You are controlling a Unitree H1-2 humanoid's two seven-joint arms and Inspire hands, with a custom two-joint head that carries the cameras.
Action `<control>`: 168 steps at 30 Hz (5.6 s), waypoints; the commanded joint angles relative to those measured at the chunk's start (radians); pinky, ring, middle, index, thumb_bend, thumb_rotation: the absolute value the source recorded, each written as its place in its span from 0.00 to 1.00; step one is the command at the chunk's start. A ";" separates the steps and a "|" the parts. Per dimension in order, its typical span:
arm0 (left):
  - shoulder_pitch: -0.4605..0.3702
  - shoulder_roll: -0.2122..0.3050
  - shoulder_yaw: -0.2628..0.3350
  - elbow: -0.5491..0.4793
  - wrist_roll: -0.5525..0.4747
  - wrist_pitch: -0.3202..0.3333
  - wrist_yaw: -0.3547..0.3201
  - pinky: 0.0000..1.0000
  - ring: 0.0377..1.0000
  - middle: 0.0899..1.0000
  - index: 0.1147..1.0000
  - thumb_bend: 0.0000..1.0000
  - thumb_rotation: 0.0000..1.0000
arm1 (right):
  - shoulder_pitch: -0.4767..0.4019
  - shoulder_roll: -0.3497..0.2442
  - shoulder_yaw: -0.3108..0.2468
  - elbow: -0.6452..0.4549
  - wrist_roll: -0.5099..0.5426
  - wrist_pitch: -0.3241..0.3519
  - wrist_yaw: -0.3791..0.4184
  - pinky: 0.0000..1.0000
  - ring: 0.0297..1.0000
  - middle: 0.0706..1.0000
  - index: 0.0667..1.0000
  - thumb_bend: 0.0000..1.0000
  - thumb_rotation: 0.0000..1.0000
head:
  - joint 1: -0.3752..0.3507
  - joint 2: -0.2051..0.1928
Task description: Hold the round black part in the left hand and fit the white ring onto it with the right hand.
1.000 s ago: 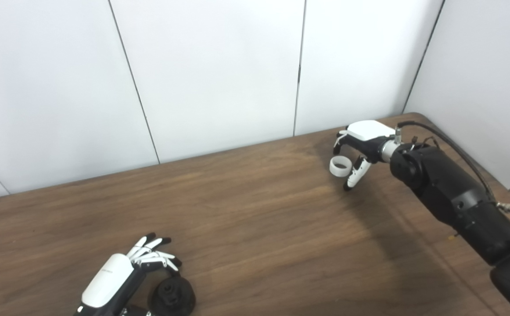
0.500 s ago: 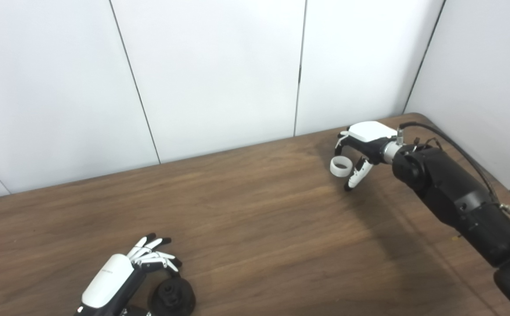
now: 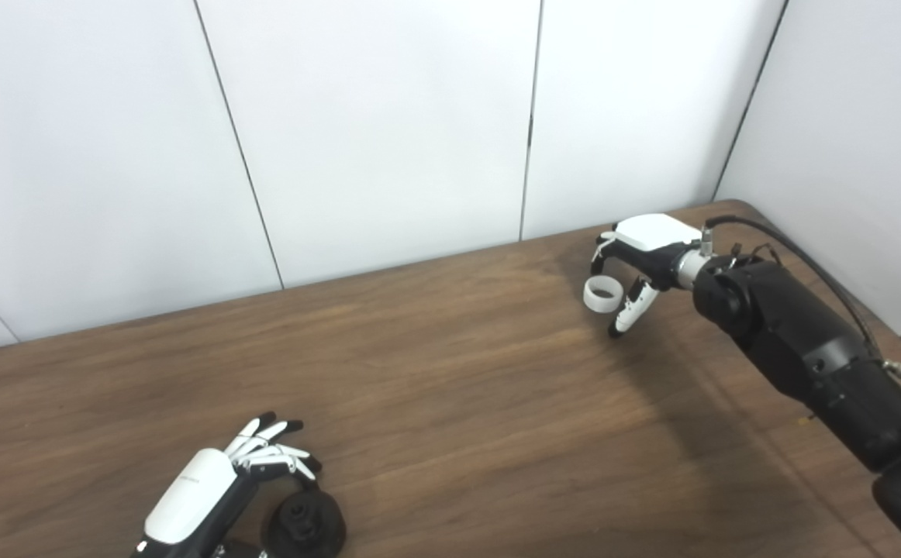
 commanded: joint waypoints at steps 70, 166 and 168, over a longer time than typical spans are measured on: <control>-0.057 -0.051 0.001 0.072 0.030 -0.011 0.010 1.00 0.91 0.66 0.41 0.52 0.06 | -0.063 0.018 -0.018 -0.318 0.052 -0.159 -0.056 1.00 0.95 0.73 0.44 0.53 0.14 | 0.042 0.016; -0.030 -0.300 0.109 0.019 0.217 0.066 -0.172 1.00 0.90 0.64 0.41 0.52 0.06 | 0.100 0.211 0.010 -0.770 0.378 -0.287 0.301 1.00 0.95 0.71 0.44 0.53 0.14 | 0.460 0.203; -0.030 -0.300 0.110 0.020 0.215 0.063 -0.170 1.00 0.89 0.64 0.41 0.52 0.06 | 0.100 0.212 0.011 -0.766 0.375 -0.287 0.304 1.00 0.95 0.71 0.44 0.53 0.14 | 0.460 0.203</control>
